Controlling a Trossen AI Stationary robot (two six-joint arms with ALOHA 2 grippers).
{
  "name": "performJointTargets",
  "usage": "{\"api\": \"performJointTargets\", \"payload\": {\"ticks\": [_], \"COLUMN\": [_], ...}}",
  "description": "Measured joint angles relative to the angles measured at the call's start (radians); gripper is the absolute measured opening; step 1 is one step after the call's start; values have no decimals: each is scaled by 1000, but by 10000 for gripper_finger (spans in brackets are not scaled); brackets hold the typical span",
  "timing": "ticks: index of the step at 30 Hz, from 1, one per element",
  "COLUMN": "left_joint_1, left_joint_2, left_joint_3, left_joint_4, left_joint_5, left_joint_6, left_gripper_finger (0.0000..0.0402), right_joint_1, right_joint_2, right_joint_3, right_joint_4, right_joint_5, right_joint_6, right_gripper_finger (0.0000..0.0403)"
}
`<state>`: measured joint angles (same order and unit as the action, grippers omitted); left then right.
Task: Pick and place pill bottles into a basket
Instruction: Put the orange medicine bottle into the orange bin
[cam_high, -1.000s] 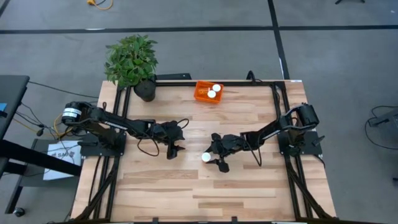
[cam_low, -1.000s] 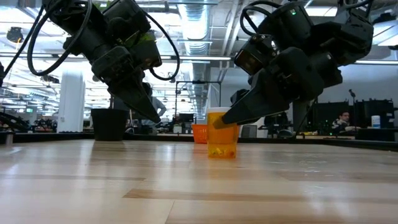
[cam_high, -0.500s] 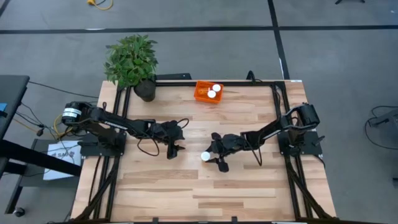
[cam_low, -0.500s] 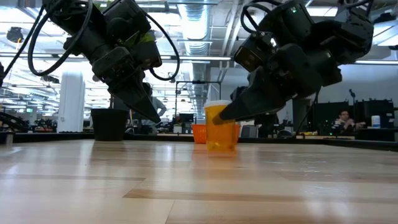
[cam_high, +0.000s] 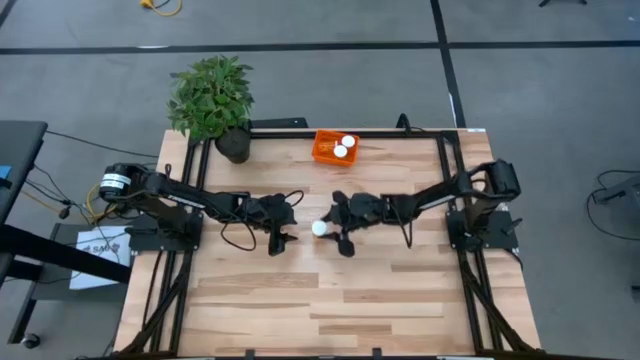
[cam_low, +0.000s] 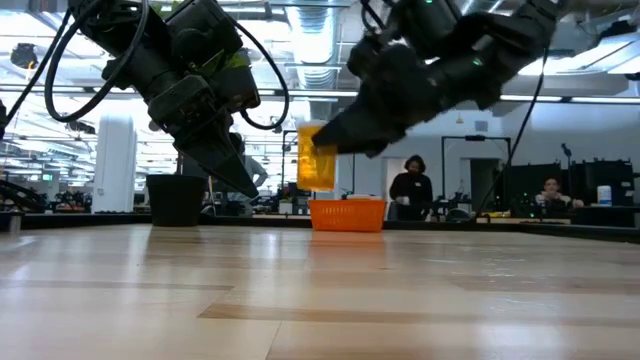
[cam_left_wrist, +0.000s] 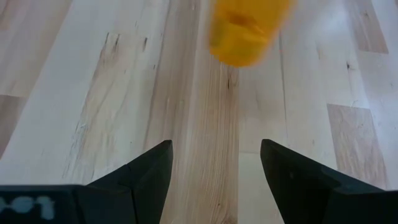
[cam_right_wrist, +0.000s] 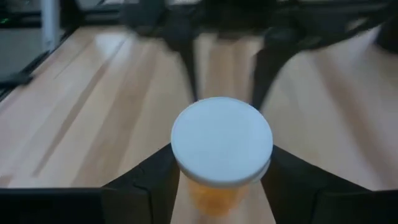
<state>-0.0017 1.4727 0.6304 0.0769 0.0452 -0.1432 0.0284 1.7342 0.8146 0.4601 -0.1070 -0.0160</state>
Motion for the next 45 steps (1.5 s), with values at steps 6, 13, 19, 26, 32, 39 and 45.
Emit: {"api": "performJointTargets", "payload": {"ticks": [6,13,19,26,32,39,45], "left_joint_1": [0,0,0,0,0,0,0], "left_joint_2": [0,0,0,0,0,0,0], "left_joint_3": [0,0,0,0,0,0,0], "left_joint_4": [-3,-8,-14,-13,-12,-11,-11], "left_joint_5": [0,0,0,0,0,0,0], "left_joint_6": [0,1,1,1,2,6,6], "left_gripper_finger": [233,233,233,233,233,233,233], "right_joint_1": [-113,-256,-363,-465,-545,-586,-619], "right_joint_2": [-75,-144,-164,-158,-158,-158,-158], "right_joint_3": [68,135,188,220,221,221,221], "right_joint_4": [-88,-133,-164,-175,-236,-283,-339], "right_joint_5": [1,-10,-26,-29,-52,-53,-52], "right_joint_6": [-22,-47,-47,-47,-45,-46,-64], "right_gripper_finger": [200,188,199,198,194,203,198]}}
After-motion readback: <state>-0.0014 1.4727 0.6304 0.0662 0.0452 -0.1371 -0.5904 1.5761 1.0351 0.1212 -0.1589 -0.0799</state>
